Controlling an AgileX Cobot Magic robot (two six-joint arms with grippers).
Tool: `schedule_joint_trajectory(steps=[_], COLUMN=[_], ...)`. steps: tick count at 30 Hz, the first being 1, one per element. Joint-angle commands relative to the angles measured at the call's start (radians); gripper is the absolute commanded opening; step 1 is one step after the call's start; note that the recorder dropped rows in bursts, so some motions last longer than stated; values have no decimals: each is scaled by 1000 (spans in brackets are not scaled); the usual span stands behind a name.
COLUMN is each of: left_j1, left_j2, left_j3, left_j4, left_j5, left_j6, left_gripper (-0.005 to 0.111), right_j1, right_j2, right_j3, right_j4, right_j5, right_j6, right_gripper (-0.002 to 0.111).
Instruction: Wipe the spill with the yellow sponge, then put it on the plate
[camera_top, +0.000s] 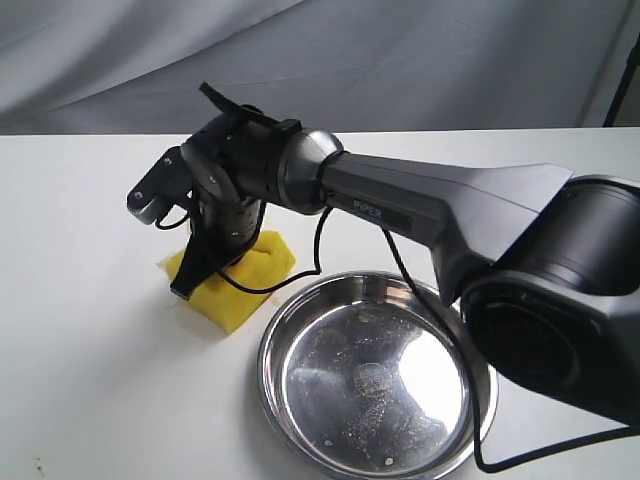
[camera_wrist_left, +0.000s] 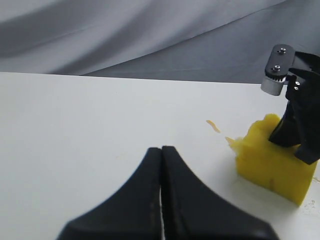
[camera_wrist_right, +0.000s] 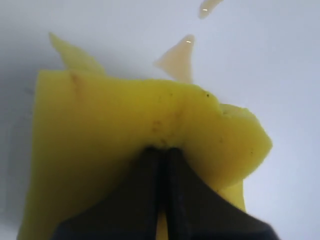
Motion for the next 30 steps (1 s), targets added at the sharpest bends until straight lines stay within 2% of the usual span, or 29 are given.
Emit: schedule_joint_trajectory(steps=[1, 4, 9, 11, 15, 19, 24, 30], left_j1=[-5, -5, -5, -5, -5, -5, -5, -5], left_j2=[-2, -2, -2, -2, -2, -2, -2, -2], left_j3=[5, 5, 5, 5, 5, 5, 5, 5], left_j4=[-11, -11, -11, -11, -11, -11, -11, -11], left_j5=[-10, -10, -10, -10, -10, -10, -10, -10], left_j6=[-5, -5, -5, -5, -5, -5, -5, -5], left_gripper=[0, 0, 0, 0, 0, 0, 0, 0], right_j1=[7, 7, 7, 7, 3, -31, -106, -152], right_j2=[22, 22, 22, 22, 22, 22, 24, 24], right_j3=[11, 11, 11, 11, 11, 11, 11, 11], right_j4=[345, 453, 412, 314, -29, -219, -207, -19], right_j5=[91, 104, 90, 76, 64, 96, 173, 287], right_j6=[-239, -275, -266, -208, 29, 103, 105, 8], right_gripper=[0, 0, 0, 0, 0, 0, 0, 0])
